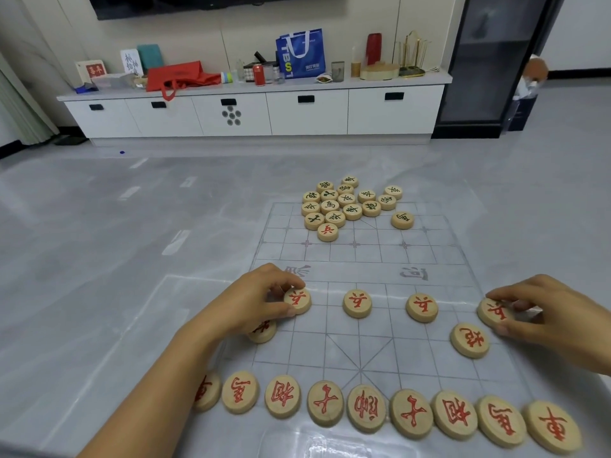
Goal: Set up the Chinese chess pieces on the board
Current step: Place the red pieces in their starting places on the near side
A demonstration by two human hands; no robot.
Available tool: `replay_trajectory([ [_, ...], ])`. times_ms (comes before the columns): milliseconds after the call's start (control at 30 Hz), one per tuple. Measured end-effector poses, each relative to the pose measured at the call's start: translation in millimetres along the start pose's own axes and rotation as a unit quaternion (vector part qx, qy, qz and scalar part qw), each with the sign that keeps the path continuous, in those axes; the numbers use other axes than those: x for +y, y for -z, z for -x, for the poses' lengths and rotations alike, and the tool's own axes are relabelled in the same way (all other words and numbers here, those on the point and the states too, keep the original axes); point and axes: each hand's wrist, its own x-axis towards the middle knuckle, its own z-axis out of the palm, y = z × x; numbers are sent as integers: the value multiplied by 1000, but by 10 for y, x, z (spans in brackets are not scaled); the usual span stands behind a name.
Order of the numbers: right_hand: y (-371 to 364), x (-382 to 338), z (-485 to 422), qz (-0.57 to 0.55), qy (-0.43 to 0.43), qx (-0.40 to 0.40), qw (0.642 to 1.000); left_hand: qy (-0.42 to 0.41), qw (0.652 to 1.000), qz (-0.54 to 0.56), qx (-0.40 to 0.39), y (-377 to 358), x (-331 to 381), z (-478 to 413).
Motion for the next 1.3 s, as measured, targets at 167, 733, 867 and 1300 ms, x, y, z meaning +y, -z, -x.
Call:
replay_trajectory([
  [167, -36, -16, -6, -12, -18, 17, 1000, 2, 1000, -7, -2, -2, -5, -3],
  [733, 21, -51, 10, -42, -36, 37, 998, -37, 993, -47, 101, 110, 109, -552],
  [867, 16, 14, -5, -42, -30, 58, 997, -126, 967, -217, 37, 25, 201, -980],
  [1300, -52, 176, -32, -80, -47, 73, 993, 34, 980, -193, 19, 302, -279, 30],
])
